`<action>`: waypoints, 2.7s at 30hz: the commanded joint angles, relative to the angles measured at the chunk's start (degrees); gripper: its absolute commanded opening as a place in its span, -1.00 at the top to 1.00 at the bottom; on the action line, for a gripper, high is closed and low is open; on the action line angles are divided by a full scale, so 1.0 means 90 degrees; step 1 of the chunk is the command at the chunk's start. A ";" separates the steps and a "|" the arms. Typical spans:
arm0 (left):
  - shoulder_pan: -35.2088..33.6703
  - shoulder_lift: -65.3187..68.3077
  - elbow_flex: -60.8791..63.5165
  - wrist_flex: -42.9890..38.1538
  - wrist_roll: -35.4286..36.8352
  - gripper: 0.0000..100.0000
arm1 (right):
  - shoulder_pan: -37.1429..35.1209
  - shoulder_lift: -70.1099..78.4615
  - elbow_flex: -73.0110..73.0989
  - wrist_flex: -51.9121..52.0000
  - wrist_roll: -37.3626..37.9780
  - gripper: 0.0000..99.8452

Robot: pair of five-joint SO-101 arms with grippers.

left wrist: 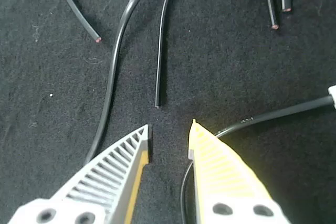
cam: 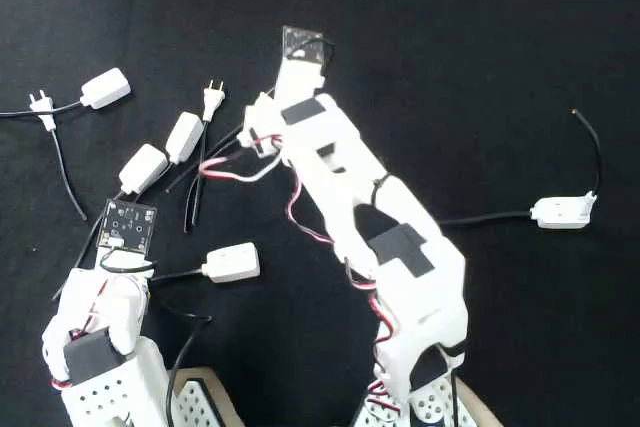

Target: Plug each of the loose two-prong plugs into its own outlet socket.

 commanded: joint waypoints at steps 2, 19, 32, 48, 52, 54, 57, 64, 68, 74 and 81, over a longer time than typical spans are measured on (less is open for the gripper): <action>-0.0054 -0.0010 0.0015 -0.0010 -0.0098 0.74 | -0.0078 0.0718 -0.1470 0.0156 -0.0518 0.68; -0.0063 -0.0010 0.0024 -0.0029 -0.0098 0.74 | -0.0166 0.3805 -0.5690 0.2549 -0.0176 0.98; -0.0054 -0.0010 0.0034 -0.0029 -0.0107 0.74 | 0.0381 0.4850 -0.9597 0.5675 0.0400 0.98; -0.0044 -0.0010 0.0083 -0.0039 -0.0313 0.74 | 0.1328 0.1431 -0.7175 0.5675 0.2481 0.98; -0.0044 -0.0010 0.0083 -0.0029 -0.0313 0.74 | 0.1631 -0.0122 -0.5905 0.5675 0.3966 0.98; -0.0044 -0.0010 0.0083 -0.0029 -0.0313 0.74 | 0.1680 -0.0982 -0.5104 0.5675 0.5118 0.98; -0.0044 -0.0010 0.0083 -0.0029 -0.0313 0.74 | 0.1641 -0.2203 -0.3658 0.5675 0.6593 0.97; 0.0161 -0.0010 0.0093 0.0000 -0.0322 0.74 | 0.0967 -0.3404 -0.0386 0.5509 1.0061 0.97; 0.0161 -0.0010 0.0093 0.0010 -0.0322 0.74 | 0.0596 -0.2984 0.0474 0.5060 1.0882 0.97; 0.0151 -0.0010 0.0093 0.0029 -0.0322 0.74 | 0.0010 -0.1802 0.0611 0.4611 1.1253 0.97; 0.0181 -0.0010 0.0093 0.0029 -0.0332 0.74 | -0.0127 -0.0943 0.0571 0.4454 1.1175 0.78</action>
